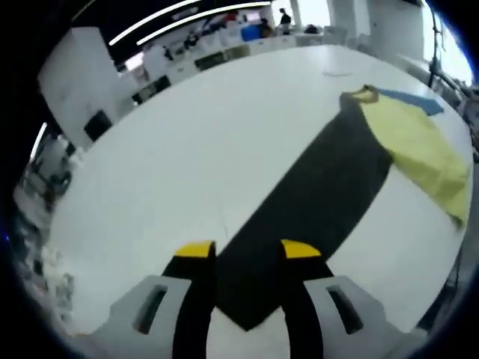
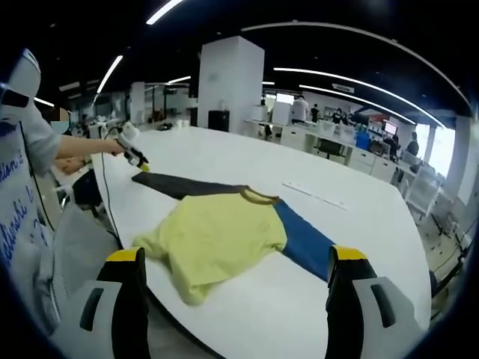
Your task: Fold the garment on the visible template until the final outline fits inside the template.
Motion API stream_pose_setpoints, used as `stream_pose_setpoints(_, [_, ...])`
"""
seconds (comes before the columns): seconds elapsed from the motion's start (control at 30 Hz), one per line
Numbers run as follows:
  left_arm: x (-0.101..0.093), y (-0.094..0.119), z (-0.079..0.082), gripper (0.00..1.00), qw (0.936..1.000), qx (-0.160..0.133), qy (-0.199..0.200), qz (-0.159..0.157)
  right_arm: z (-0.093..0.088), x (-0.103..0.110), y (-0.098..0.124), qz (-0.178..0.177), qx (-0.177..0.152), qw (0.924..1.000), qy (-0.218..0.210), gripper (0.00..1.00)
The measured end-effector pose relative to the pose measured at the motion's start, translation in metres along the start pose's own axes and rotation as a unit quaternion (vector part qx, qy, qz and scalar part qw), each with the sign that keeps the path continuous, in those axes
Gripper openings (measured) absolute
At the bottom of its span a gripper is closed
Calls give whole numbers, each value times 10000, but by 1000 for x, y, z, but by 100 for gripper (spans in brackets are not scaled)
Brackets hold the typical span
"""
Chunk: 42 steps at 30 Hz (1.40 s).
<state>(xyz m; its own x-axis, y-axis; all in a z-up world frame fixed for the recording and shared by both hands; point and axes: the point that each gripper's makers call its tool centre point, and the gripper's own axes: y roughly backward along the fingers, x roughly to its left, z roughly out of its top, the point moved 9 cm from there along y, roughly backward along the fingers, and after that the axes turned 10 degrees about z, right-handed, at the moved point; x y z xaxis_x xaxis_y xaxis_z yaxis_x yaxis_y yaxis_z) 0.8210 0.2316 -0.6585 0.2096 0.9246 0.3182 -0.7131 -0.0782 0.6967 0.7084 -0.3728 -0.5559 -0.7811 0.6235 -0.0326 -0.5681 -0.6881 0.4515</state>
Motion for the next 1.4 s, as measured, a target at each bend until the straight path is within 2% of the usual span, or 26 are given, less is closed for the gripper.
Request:
stream_pose_setpoints(0.03, [-4, 2, 3, 35, 9999, -41, -29, -120, -1, 0, 0, 6, -1, 10000, 1, 100])
stream_pose_setpoints(0.13, [-14, 7, 11, 38, 9992, -95, -341, -163, -2, 0, 2, 12, -17, 10000, -3, 100])
stream_pose_setpoints(0.33, [-32, 14, 22, 43, 9976, -262, -429, -482, -3, -1, 5, 8, -104, 9999, -3, 100])
stream_pose_setpoints(0.43, [-42, 17, 29, 49, 9939, -462, -557, -830, -5, -2, 7, 8, -114, 9999, 11, 100])
stream_pose_setpoints(0.5, [-45, 20, 32, 50, 9938, -473, -531, -850, -6, -3, 8, 2, -114, 9999, 13, 100])
stream_pose_setpoints(0.53, [-47, 22, 35, 50, 9926, -594, -529, -923, -6, -3, 9, 0, -119, 9999, 11, 100])
stream_pose_setpoints(0.97, [-69, 44, 46, 61, 9888, -880, -363, -1148, -10, -8, 13, 42, -203, 9998, 11, 100])
stream_pose_setpoints(1.4, [-88, 69, 51, 66, 9851, -1206, -295, -1189, -13, -12, 24, -8, -269, 9996, 73, 100])
